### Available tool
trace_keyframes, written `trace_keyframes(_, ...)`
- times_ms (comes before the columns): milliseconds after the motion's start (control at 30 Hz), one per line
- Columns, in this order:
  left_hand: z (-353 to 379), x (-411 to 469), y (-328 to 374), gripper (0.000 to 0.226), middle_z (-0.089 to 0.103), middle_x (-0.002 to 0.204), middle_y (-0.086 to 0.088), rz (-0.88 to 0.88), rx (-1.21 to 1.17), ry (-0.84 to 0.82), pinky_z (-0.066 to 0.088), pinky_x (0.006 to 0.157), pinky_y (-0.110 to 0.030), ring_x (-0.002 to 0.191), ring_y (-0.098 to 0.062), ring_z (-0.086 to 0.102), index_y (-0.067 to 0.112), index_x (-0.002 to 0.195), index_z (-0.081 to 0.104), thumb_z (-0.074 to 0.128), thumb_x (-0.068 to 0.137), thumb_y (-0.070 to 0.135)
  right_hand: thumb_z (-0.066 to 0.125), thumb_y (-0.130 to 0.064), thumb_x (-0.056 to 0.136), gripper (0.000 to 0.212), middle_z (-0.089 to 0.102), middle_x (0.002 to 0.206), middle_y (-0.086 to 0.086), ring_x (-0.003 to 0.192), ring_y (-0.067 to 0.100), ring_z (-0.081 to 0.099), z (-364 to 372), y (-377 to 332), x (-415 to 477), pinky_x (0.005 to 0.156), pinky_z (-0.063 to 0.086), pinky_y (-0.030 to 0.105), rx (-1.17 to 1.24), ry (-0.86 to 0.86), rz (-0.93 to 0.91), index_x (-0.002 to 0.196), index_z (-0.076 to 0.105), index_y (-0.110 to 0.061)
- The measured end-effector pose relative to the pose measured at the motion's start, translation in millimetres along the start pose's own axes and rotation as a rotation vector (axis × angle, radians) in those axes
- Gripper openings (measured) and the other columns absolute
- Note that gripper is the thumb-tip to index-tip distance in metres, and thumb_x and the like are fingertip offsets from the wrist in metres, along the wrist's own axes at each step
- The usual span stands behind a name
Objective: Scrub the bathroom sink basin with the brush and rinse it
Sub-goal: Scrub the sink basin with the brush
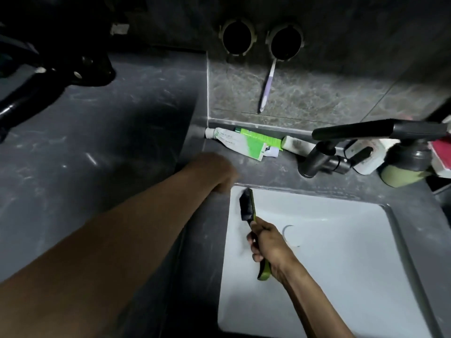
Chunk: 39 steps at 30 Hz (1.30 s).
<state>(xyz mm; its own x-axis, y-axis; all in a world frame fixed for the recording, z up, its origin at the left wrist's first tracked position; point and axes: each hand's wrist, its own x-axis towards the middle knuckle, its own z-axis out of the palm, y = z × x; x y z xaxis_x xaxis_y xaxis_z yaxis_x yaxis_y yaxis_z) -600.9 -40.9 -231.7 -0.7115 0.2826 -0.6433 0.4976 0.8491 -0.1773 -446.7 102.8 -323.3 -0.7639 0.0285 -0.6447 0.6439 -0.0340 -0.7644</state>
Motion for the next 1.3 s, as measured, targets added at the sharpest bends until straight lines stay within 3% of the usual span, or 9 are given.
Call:
trace_keyframes(233, -10, 4, -14, 0.058, 0.071, 0.118, -0.006, 0.098, -0.082, -0.06, 0.059, 0.089, -0.044, 0.096, -0.031, 0.068, 0.022, 0.114, 0.072, 0.049, 0.061, 0.018, 0.038, -0.018, 0.104, 0.035, 0.048, 0.061, 0.0, 0.051, 0.013, 0.033, 16, 4, -3, 0.046, 0.025, 0.025, -0.306, 0.0, -0.143, 0.109, 0.068, -0.035)
trace_keyframes(400, -15, 5, -7, 0.032, 0.064, 0.111, -0.009, 0.127, -0.118, 0.06, 0.054, 0.087, -0.04, 0.095, -0.032, 0.061, 0.013, 0.116, 0.068, 0.048, 0.091, 0.016, 0.046, -0.022, 0.103, 0.038, 0.061, 0.064, -0.006, 0.047, 0.004, 0.036, 0, -15, -4, 0.049, 0.036, 0.017, -0.532, 0.063, -0.303, 0.125, 0.06, -0.05)
trace_keyframes(567, -8, 22, -12, 0.016, 0.061, 0.081, -0.011, 0.067, -0.092, -0.011, 0.058, 0.087, -0.041, 0.088, -0.035, 0.062, 0.009, 0.071, 0.058, 0.059, 0.086, 0.013, 0.048, -0.02, 0.103, 0.039, 0.057, 0.059, -0.007, 0.043, 0.003, 0.036, 24, -22, -1, 0.051, 0.034, 0.015, -0.55, 0.002, -0.327, 0.126, 0.062, -0.048)
trace_keyframes(633, -6, 24, -13, 0.015, 0.069, 0.093, -0.009, 0.065, -0.132, 0.035, 0.056, 0.072, -0.032, 0.092, -0.031, 0.067, 0.008, 0.083, 0.066, 0.062, 0.085, 0.022, 0.048, -0.022, 0.103, 0.04, 0.057, 0.059, -0.008, 0.047, 0.002, 0.041, 6, -7, -21, 0.053, 0.037, 0.013, -0.528, 0.129, -0.315, 0.121, 0.061, -0.056)
trace_keyframes(800, -7, 45, -15, 0.043, 0.073, 0.102, -0.006, 0.129, -0.127, -0.115, 0.059, 0.09, -0.044, 0.09, -0.028, 0.069, 0.013, 0.085, 0.07, 0.043, 0.052, 0.019, 0.047, -0.025, 0.103, 0.039, 0.059, 0.06, -0.007, 0.048, 0.006, 0.036, -10, 3, -5, 0.05, 0.033, 0.016, -0.45, 0.103, -0.221, 0.121, 0.06, -0.057)
trace_keyframes(933, -6, 39, -8, 0.028, 0.072, 0.102, -0.005, 0.127, -0.077, -0.17, 0.057, 0.092, -0.041, 0.094, -0.027, 0.068, 0.011, 0.089, 0.069, 0.055, 0.067, 0.022, 0.045, -0.029, 0.103, 0.035, 0.055, 0.058, -0.006, 0.048, 0.004, 0.038, -1, 5, 5, 0.049, 0.033, 0.017, -0.461, 0.048, -0.252, 0.119, 0.062, -0.056)
trace_keyframes(1033, -11, 34, -4, 0.032, 0.07, 0.095, -0.003, 0.151, -0.11, -0.13, 0.057, 0.094, -0.044, 0.095, -0.03, 0.069, 0.014, 0.074, 0.063, 0.043, 0.05, 0.024, 0.044, -0.029, 0.103, 0.038, 0.05, 0.058, -0.007, 0.051, 0.002, 0.039, -10, 19, -22, 0.054, 0.036, 0.017, -0.479, -0.048, -0.275, 0.121, 0.06, -0.059)
trace_keyframes(1167, -10, 35, -4, 0.048, 0.07, 0.11, 0.001, 0.119, -0.067, -0.134, 0.054, 0.097, -0.044, 0.1, -0.028, 0.067, 0.019, 0.098, 0.073, 0.046, 0.059, 0.026, 0.046, -0.025, 0.102, 0.038, 0.049, 0.058, -0.009, 0.05, 0.005, 0.037, -9, 0, 8, 0.051, 0.036, 0.016, -0.505, 0.034, -0.284, 0.122, 0.062, -0.053)
trace_keyframes(1300, -3, 48, -10, 0.041, 0.072, 0.111, 0.0, 0.081, -0.07, -0.148, 0.055, 0.094, -0.042, 0.096, -0.025, 0.067, 0.023, 0.09, 0.072, 0.048, 0.058, 0.028, 0.045, -0.016, 0.102, 0.044, 0.04, 0.06, -0.008, 0.059, 0.01, 0.034, -12, 23, -21, 0.056, 0.035, 0.025, -0.531, -0.053, -0.372, 0.116, 0.064, -0.054)
